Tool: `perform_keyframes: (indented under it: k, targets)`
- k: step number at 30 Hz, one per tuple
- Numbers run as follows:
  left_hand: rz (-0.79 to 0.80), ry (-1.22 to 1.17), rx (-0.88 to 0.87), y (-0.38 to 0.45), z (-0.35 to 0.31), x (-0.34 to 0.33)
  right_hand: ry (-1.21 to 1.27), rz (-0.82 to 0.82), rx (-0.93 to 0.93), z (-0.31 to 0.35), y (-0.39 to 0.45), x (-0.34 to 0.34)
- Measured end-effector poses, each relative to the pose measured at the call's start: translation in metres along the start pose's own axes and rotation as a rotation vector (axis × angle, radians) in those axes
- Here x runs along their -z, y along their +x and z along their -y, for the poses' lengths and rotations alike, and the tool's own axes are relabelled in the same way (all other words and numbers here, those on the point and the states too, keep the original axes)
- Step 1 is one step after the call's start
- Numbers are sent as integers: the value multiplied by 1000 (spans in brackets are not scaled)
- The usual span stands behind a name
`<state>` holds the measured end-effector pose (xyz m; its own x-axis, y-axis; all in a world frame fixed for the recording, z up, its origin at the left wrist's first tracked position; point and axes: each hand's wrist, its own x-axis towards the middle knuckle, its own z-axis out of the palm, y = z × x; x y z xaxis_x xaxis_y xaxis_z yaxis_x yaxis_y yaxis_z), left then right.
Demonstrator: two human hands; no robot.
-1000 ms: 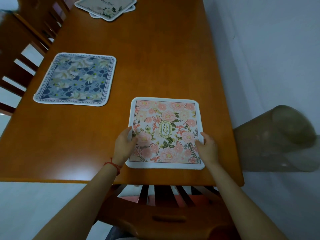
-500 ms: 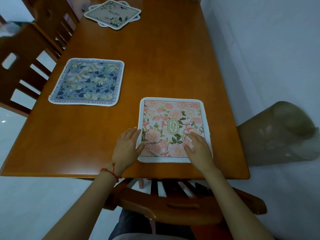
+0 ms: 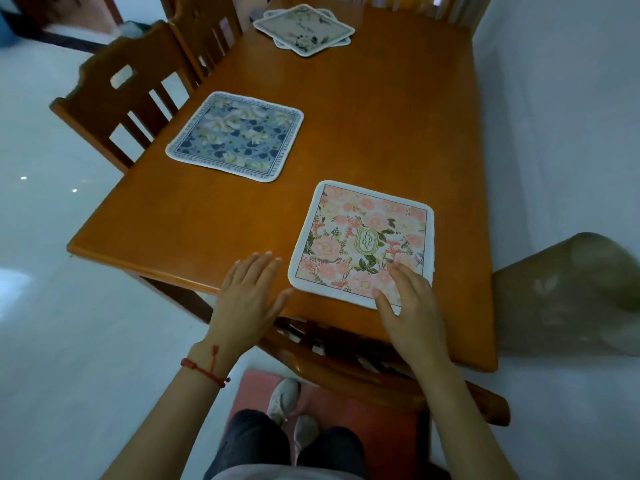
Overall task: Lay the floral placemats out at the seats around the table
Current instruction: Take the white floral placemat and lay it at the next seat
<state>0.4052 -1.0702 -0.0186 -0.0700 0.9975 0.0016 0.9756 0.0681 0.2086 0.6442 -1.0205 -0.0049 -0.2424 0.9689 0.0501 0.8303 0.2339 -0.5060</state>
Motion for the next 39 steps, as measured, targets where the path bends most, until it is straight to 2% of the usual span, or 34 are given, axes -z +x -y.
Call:
perform_keyframes:
  k: [8,19,30,39]
  targets:
    - [-45,-23,211,-68,18,11,-11,147,192,34,-13,-10]
    - [-87,-39,526,-164,94,13,-31,298,495,127,-26,-65]
    - [-98,-65,803,-298,223,19,-56,405,787,279,-86,-177]
    - [-88,-71,987,-386,308,15,-76,554,954,382,-130,-270]
